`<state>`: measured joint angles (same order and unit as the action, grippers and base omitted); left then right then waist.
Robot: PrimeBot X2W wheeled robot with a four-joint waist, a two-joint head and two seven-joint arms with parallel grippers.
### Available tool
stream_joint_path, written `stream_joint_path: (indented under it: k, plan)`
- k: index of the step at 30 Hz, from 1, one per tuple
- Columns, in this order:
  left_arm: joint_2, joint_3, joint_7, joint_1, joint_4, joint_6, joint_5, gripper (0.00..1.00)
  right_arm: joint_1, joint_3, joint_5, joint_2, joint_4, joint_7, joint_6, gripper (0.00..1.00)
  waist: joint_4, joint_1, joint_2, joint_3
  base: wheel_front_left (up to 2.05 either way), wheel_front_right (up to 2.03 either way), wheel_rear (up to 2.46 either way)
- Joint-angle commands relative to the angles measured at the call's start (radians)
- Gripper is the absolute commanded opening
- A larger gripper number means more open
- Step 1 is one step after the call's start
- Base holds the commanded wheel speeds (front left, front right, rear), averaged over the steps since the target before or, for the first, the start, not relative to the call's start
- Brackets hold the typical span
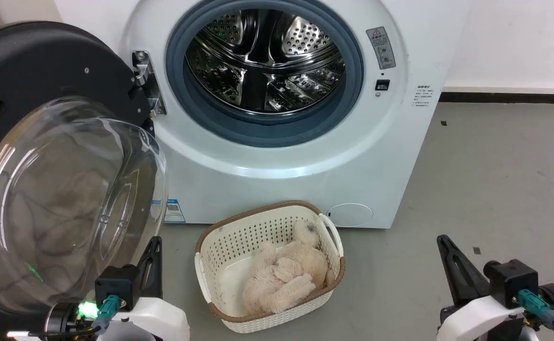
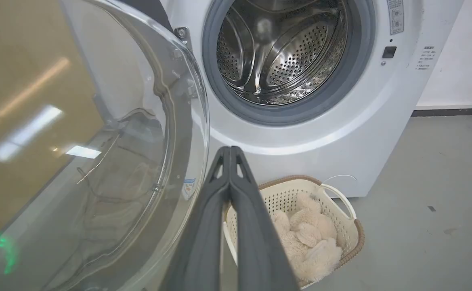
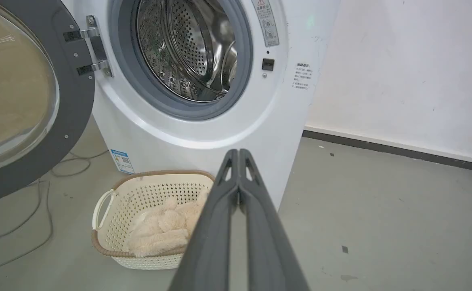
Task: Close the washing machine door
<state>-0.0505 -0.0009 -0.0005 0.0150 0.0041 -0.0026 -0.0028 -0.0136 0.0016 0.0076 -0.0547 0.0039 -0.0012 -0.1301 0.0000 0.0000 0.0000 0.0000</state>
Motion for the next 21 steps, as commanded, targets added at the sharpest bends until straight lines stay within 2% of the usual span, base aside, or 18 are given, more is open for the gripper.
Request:
stream_joint_path:
  k: [1, 8, 9, 21]
  plan:
    - [0.0, 0.001, 0.0, -0.015, -0.004, 0.003, 0.003, 0.0, 0.014, -0.002, -0.008, 0.005, -0.004, 0.001, -0.001, 0.0, 0.0, 0.0, 0.0, 0.0, 0.0, 0.0, 0.0]
    - [0.0, 0.001, 0.0, -0.015, -0.004, 0.003, 0.003, 0.0, 0.014, -0.002, -0.008, 0.005, -0.004, 0.001, -0.001, 0.0, 0.0, 0.0, 0.0, 0.0, 0.0, 0.0, 0.0]
    - [0.0, 0.0, 0.0, 0.0, 0.0, 0.0, 0.0, 1.0, 0.0, 0.0, 0.0, 0.0, 0.0, 0.0, 0.0, 1.0, 0.0, 0.0, 0.0, 0.0, 0.0, 0.0, 0.0]
    - [0.0, -0.004, -0.017, 0.004, 0.003, 0.0, -0.007, 1.0, -0.003, 0.003, 0.018, 0.0, 0.004, -0.017, 0.0, 1.0, 0.001, 0.0, 0.0, 0.001, 0.0, 0.0, 0.0]
